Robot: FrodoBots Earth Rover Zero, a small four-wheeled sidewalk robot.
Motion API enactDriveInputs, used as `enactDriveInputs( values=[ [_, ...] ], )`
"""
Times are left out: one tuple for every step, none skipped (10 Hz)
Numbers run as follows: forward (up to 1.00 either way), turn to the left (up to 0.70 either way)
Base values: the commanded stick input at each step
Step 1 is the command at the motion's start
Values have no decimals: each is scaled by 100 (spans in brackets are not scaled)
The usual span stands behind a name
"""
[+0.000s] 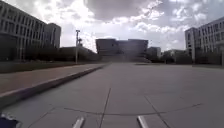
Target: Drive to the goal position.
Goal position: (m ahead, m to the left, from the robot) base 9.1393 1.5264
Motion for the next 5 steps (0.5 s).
enactDriveInputs(
  values=[
    [70, 0],
    [70, 0],
    [70, 0],
    [70, 0],
    [70, 0]
  ],
)
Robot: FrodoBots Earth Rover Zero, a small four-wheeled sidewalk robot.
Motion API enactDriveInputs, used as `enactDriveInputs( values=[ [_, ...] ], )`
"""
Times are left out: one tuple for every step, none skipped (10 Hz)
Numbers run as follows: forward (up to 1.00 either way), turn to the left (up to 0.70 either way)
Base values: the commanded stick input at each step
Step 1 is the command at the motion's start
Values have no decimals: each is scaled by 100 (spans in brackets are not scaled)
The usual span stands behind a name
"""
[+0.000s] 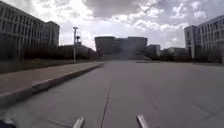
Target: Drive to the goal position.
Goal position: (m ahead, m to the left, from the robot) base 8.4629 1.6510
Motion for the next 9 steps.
enactDriveInputs(
  values=[
    [70, 0],
    [70, 0],
    [70, 0],
    [70, 0],
    [70, 0],
    [70, 0],
    [70, 0],
    [70, 0],
    [70, 0]
  ],
)
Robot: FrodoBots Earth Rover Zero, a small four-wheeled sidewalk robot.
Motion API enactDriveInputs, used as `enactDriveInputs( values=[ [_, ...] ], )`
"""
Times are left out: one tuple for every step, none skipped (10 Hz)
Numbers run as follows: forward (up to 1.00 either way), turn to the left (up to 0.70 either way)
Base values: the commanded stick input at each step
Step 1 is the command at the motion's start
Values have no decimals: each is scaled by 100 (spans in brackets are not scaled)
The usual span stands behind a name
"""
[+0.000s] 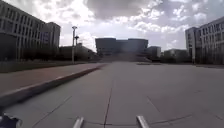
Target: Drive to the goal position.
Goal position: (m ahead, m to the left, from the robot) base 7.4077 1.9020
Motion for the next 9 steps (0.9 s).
enactDriveInputs(
  values=[
    [70, 0],
    [70, 0],
    [70, 0],
    [70, 0],
    [70, 0],
    [70, -20],
    [70, -24],
    [70, 0],
    [70, 0]
  ],
)
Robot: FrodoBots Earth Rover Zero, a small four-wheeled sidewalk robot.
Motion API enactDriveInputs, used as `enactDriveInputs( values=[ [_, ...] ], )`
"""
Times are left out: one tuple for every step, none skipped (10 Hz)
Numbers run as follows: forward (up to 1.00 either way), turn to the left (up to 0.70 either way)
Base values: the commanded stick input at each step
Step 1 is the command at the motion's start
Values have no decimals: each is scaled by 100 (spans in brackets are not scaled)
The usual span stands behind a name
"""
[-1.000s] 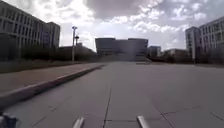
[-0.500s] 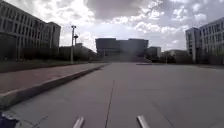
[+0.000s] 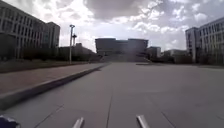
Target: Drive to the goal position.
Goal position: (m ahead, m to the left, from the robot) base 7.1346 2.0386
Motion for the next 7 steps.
enactDriveInputs(
  values=[
    [70, 0],
    [70, 0],
    [70, 0],
    [70, 0],
    [70, 0],
    [70, 0],
    [70, 0]
  ],
)
